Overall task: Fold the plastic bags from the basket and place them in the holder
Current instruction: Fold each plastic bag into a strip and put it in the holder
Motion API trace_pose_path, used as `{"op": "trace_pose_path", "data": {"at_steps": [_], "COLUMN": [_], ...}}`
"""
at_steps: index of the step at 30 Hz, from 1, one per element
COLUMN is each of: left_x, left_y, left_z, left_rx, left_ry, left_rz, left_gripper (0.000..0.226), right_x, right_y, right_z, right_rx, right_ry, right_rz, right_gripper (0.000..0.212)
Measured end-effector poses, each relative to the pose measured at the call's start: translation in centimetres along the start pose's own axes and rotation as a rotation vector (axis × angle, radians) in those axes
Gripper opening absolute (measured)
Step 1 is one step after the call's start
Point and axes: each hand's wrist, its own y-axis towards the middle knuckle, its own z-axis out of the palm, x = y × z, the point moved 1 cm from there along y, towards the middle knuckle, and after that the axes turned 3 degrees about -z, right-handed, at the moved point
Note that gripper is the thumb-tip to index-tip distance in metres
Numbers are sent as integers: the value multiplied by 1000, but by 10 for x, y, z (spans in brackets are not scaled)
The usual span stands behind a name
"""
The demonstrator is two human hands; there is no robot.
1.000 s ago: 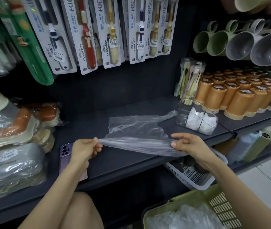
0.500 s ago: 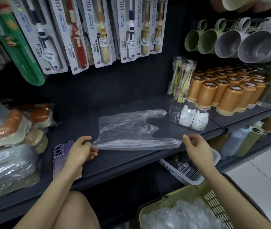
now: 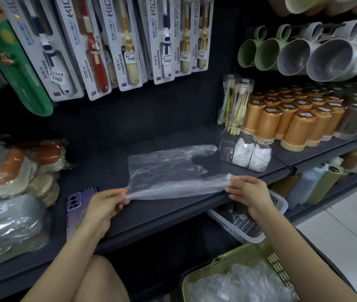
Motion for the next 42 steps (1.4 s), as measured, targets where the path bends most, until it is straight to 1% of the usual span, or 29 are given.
{"op": "trace_pose_path", "data": {"at_steps": [2, 3, 6, 10, 11, 12, 13, 14, 15, 16, 17, 18, 20, 21, 22, 23, 24, 25, 26, 27, 30, 32, 33, 34, 36, 37, 40, 42], "left_x": [2, 2, 5, 1, -2, -5, -6, -7, -9, -9, -8, -6, 2, 5, 8, 10, 16, 20, 22, 23, 24, 25, 25, 23, 22, 21, 19, 20], "left_y": [1, 1, -2, -12, -15, -18, -21, -22, -23, -23, -23, -24, -20, -20, -20, -21, -19, -17, -17, -17, -22, -22, -23, -24, -20, -18, -12, -9], "left_z": [-1, -1, -1, 1, 0, -3, -6, -9, -11, -12, -10, -7, -3, 0, 3, 5, 4, 2, 2, 2, 3, 3, 2, 2, -1, -3, -9, -12], "left_rx": [1, 0, -24, -27, -16, -6, -10, -51, -115, -164, -155, -117, -33, 39, 106, 127, 127, 119, 108, 102, 96, 73, 46, 23, 0, 5, 43, 60], "left_ry": [0, 14, 111, 280, 376, 544, 775, 996, 1133, 1188, 1208, 1246, 1330, 1354, 1354, 1359, 1393, 1423, 1453, 1478, 1486, 1427, 1359, 1285, 1185, 1162, 1173, 1220], "left_rz": [-4, -4, 22, 94, 130, 176, 228, 294, 378, 499, 638, 764, 879, 865, 799, 734, 681, 650, 614, 599, 615, 645, 710, 803, 958, 996, 1007, 1009], "left_gripper": [21, 22, 22, 22, 25, 31, 36, 39, 39, 35, 29, 26, 32, 38, 44, 49, 52, 54, 55, 55, 55, 54, 51, 45, 30, 24, 14, 8], "right_x": [1, 0, -4, -6, -5, -5, -5, -4, -1, 0, 2, 2, -10, -22, -37, -50, -59, -65, -67, -68, -50, -34, -26, -20, -14, -13, -18, -23], "right_y": [4, 5, 7, 13, 13, 14, 13, 11, 7, 2, -7, -17, -33, -38, -42, -43, -43, -40, -36, -32, -24, -24, -25, -25, -20, -14, 4, 14], "right_z": [-7, -10, -14, -19, -20, -21, -22, -22, -20, -14, -2, 14, 50, 66, 79, 86, 88, 84, 79, 71, 60, 71, 83, 99, 136, 155, 206, 230], "right_rx": [15, 8, -20, -54, -61, -72, -92, -135, -205, -272, -281, -206, 71, 197, 293, 361, 404, 413, 385, 326, 144, 92, 130, 216, 449, 546, 678, 745], "right_ry": [83, 69, -91, -208, -235, -290, -411, -622, -869, -1060, -1144, -1144, -1100, -1142, -1214, -1276, -1325, -1360, -1377, -1382, -1334, -1255, -1216, -1186, -1179, -1209, -1313, -1421], "right_rz": [46, 63, 57, 24, 26, 14, -24, -103, -229, -409, -621, -806, -1087, -1183, -1232, -1244, -1214, -1174, -1143, -1133, -1083, -1092, -1088, -1076, -1029, -1013, -1016, -980], "right_gripper": [7, 8, 7, 6, 7, 12, 19, 25, 30, 33, 34, 34, 37, 40, 44, 49, 57, 63, 65, 62, 47, 45, 44, 43, 40, 40, 44, 46]}}
